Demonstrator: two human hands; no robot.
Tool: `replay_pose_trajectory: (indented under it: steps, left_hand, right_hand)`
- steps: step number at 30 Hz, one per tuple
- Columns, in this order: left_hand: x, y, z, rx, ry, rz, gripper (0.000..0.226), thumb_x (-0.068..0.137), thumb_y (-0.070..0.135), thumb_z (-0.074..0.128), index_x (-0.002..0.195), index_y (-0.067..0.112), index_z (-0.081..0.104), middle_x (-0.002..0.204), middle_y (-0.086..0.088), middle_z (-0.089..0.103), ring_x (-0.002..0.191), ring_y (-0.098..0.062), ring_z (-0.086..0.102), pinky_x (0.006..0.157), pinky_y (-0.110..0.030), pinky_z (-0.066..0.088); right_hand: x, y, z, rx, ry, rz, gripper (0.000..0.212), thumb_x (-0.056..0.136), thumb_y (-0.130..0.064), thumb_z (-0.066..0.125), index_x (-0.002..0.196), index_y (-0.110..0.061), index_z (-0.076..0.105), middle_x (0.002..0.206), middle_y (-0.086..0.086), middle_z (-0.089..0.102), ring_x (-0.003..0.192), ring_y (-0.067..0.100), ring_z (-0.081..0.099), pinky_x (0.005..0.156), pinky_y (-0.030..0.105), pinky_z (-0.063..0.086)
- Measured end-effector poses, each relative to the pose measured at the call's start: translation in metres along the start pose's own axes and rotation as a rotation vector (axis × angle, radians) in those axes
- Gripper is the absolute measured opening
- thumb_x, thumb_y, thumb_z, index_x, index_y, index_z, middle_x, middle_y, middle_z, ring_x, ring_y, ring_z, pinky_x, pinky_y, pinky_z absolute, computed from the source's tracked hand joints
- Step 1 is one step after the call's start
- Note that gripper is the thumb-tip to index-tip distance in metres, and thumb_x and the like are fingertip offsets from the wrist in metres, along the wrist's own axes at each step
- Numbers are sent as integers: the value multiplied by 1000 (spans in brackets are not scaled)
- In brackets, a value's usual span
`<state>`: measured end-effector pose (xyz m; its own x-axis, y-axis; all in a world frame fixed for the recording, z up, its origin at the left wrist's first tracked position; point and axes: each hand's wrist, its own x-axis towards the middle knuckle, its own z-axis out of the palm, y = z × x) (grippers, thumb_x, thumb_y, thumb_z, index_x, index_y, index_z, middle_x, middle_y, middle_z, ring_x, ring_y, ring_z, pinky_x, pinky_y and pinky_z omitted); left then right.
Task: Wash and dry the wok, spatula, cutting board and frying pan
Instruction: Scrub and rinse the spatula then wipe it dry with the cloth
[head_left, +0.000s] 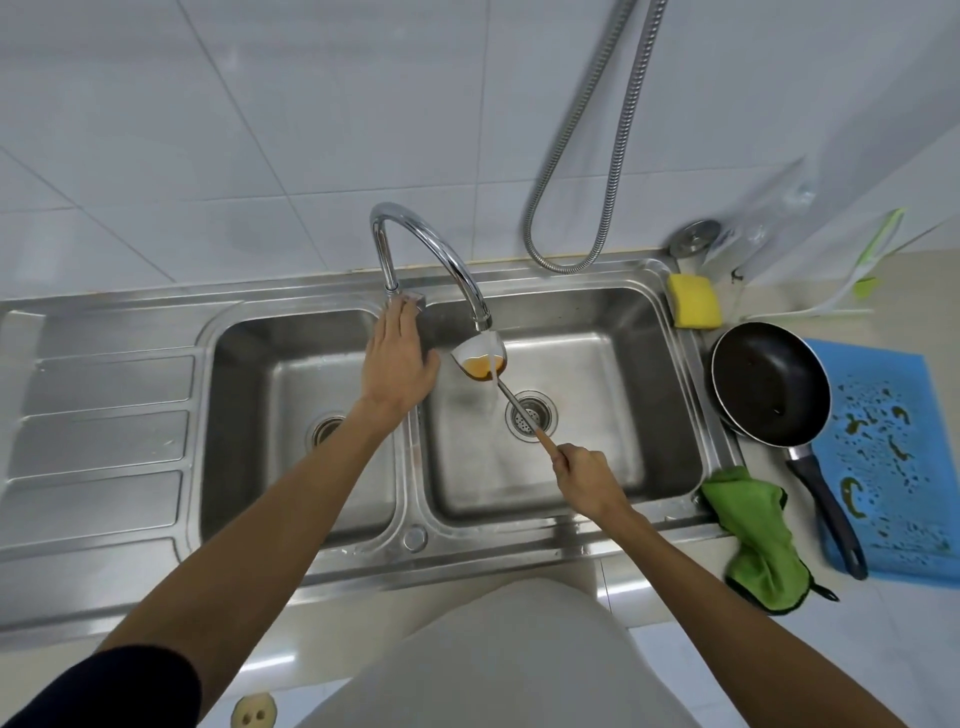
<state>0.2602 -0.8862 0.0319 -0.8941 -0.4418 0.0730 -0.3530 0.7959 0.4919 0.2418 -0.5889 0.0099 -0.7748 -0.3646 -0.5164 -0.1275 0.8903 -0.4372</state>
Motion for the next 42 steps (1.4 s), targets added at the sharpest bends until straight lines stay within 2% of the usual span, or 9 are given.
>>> replay_pose_trajectory:
  steps: [6,12,14,18,26,31,35,38,42]
  left_hand:
    - [-44,24,32,-220,-170,-218,52,92,21,64,138,1,49,135,-19,54,125,-34,52,107,-40,41]
    - [-60,55,67,-651,-356,-597,24,96,22,63,110,4,70,107,-12,72,99,-27,68,91,-37,55]
    - [-57,65,73,-837,-383,-760,15,96,20,63,94,6,68,97,-15,70,87,-26,70,87,-42,58]
    - [-47,78,83,-1105,-376,-1013,13,96,7,62,83,3,63,86,-16,71,73,-24,71,66,-29,61]
    - [-53,82,92,-1268,-393,-1091,10,98,-2,57,104,-5,64,86,-17,73,74,-26,73,59,-30,61]
    - [-63,87,98,-1286,-440,-1140,18,99,-2,52,114,-8,60,100,-24,69,80,-28,70,64,-34,60]
    - [-81,101,107,-1340,-466,-1221,7,100,1,55,98,-2,61,84,-16,63,74,-26,65,70,-40,61]
    - [-100,115,111,-1380,-470,-1293,10,99,4,58,91,-1,61,72,-12,60,63,-23,62,58,-38,60]
    - [-102,115,110,-1389,-367,-1329,17,99,-1,53,83,1,59,61,-8,52,51,-18,51,48,-29,51]
  right_hand:
    - [4,-16,-5,4,-2,-26,44,107,-32,38,91,-2,64,88,19,70,86,40,62,82,44,50]
    - [5,-30,-4,22,-4,-59,38,107,-29,38,95,-5,66,90,23,70,88,41,62,67,34,33]
    - [6,-35,-2,19,-16,-51,34,106,-25,39,100,-4,65,94,23,69,90,42,63,66,32,33]
    - [3,-42,3,22,-9,-23,38,107,-29,36,102,-4,64,99,21,69,92,40,63,69,34,37]
    - [-22,-33,-1,56,-18,2,36,107,-28,39,95,-5,64,87,15,69,83,34,63,73,43,49]
    - [-51,-12,0,50,-18,17,27,106,-27,42,85,-16,56,75,3,62,66,20,55,62,29,40]
    - [-64,-3,6,86,-32,66,30,106,-29,43,91,-13,63,79,3,67,67,18,60,60,26,41]
    - [-65,-6,12,124,-36,93,30,106,-33,40,93,-17,62,81,2,67,68,16,61,55,26,42]
    - [-59,-10,15,204,-94,74,28,103,-34,46,107,-17,67,90,5,73,80,25,68,72,38,56]
